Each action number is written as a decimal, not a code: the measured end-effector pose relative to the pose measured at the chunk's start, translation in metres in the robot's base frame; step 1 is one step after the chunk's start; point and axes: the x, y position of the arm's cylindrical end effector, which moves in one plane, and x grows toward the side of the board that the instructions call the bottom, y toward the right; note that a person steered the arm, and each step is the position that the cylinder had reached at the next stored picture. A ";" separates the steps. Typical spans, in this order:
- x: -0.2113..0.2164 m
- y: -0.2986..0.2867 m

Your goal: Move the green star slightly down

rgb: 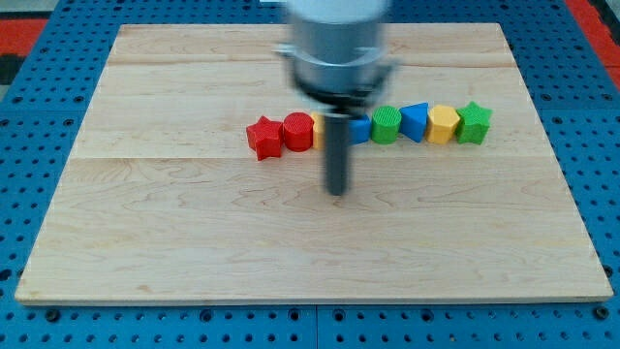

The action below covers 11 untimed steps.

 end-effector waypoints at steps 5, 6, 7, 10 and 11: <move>-0.153 0.216; -0.134 0.181; -0.122 0.124; -0.084 0.108; -0.064 0.108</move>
